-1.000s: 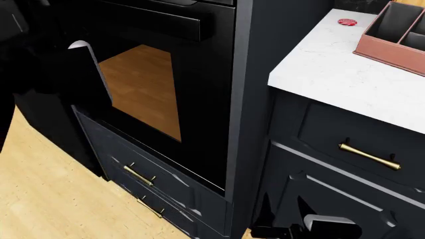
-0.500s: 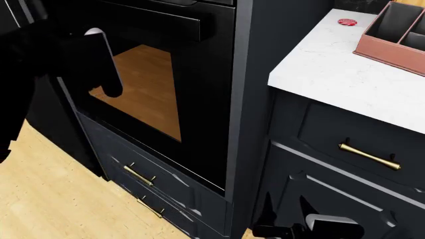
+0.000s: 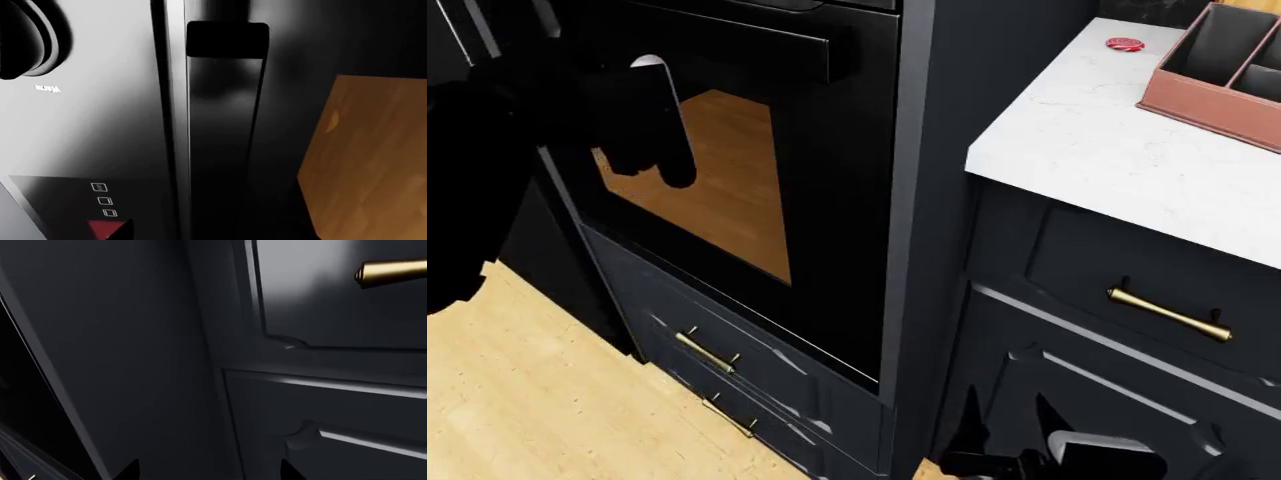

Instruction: Open the oven door

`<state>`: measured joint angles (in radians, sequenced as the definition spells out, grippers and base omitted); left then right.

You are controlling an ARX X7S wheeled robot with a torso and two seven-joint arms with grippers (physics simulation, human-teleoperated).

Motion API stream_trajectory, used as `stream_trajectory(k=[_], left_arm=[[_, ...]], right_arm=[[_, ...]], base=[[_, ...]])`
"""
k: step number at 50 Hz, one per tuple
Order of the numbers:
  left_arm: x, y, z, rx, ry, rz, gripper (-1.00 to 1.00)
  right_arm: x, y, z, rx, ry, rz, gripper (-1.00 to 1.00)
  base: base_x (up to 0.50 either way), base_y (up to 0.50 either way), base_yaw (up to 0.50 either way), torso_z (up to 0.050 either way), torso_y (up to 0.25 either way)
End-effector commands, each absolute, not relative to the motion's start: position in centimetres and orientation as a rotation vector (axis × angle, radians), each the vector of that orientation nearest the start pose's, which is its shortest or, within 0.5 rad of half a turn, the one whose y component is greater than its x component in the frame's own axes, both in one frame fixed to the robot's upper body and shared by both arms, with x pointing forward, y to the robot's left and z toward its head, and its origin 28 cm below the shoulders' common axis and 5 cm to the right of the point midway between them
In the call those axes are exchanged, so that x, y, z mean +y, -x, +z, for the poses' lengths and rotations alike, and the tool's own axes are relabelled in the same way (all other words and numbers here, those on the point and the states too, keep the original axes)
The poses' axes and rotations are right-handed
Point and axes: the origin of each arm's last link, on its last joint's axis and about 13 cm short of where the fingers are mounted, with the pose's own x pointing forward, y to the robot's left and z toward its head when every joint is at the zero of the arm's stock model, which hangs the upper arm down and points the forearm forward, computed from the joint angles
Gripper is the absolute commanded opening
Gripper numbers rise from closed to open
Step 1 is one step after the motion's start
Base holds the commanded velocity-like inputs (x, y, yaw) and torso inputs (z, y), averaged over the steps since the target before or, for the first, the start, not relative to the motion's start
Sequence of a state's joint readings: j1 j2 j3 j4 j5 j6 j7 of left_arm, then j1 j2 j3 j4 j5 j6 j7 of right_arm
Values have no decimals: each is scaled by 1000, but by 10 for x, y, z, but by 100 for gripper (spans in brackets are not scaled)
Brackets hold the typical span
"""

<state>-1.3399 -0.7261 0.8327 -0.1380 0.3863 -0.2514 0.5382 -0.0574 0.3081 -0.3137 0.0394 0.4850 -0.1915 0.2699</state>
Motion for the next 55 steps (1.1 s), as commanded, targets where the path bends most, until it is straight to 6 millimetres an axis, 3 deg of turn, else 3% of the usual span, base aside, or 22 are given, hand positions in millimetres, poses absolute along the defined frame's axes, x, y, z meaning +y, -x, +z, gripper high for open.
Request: stream_trajectory(k=[1,55], left_arm=[[307,-350,345,-232,-1514,-241,100],[283,-385,350,-250,-1550,-302,100]], right_arm=[[-111,-185,-1,51,-197,-26,100],[-119,-183,-3,45,-210,-68,100]], base=[[0,0,0,0,0],[0,0,0,0,0]])
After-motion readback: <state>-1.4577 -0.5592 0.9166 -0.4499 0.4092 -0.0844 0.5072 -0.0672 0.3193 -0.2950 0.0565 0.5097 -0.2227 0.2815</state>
